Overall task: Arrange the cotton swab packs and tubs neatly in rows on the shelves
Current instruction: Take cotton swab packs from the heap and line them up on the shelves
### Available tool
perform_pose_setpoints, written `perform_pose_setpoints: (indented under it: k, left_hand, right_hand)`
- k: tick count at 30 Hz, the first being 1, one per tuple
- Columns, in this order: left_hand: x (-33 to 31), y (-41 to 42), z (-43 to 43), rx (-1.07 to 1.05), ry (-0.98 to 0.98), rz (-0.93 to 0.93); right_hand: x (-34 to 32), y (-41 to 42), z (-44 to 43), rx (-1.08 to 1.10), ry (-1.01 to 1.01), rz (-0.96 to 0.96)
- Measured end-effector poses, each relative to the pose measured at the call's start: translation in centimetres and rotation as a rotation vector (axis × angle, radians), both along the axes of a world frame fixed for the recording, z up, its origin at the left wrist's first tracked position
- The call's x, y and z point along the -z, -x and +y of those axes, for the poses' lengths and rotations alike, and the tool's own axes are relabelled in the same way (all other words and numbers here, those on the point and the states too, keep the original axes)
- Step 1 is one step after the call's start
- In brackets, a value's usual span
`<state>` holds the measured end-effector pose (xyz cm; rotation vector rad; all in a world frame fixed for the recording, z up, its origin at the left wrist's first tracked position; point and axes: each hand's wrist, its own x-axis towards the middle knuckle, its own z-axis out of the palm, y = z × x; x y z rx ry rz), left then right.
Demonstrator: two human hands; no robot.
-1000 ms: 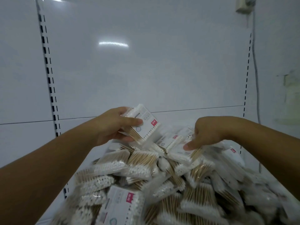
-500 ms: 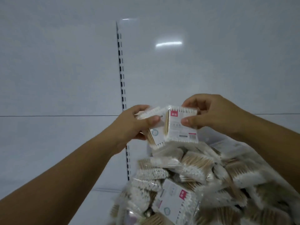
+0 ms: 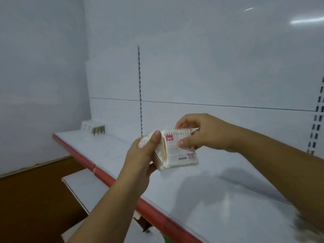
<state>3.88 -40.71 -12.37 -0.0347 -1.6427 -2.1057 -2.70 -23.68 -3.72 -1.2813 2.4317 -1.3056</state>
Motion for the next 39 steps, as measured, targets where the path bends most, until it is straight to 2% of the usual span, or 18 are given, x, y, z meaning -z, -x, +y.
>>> perform_pose_setpoints:
  k: [3,13,20,28,33,39]
  left_hand:
    - [2.5,-1.9,-7.4,-0.033,-0.176,-0.024]
    - [8.1,-1.1,-25.3,0.130,-0.375,-0.161]
    - [9.6,4.2,-39.1,0.157,-0.597,-0.170]
    - [9.5,7.8,-55.7,-0.123,-0.434,-0.169]
    - [11.4,10.4,-68.2,-0.135,-0.393,-0.153]
    - [10.9,13.3,-83.1,0.005,-0.356,-0.188]
  right_hand:
    - [3.6,0.1,-9.4,-0.064,0.035,-0.048]
    - [12.6,4.4,-29.8,-0.155,0.091,-0.166]
    - [14.3,11.6,-43.1,-0.263,0.151,-0.460]
    - [14.9,16.5,-60.8,-0.228,0.165,-0.612]
    - [15.7,20.0,-71.0,-0.081,0.294,-0.612]
    - [16.7,24.8,-80.4,0.227,0.244,-0.465]
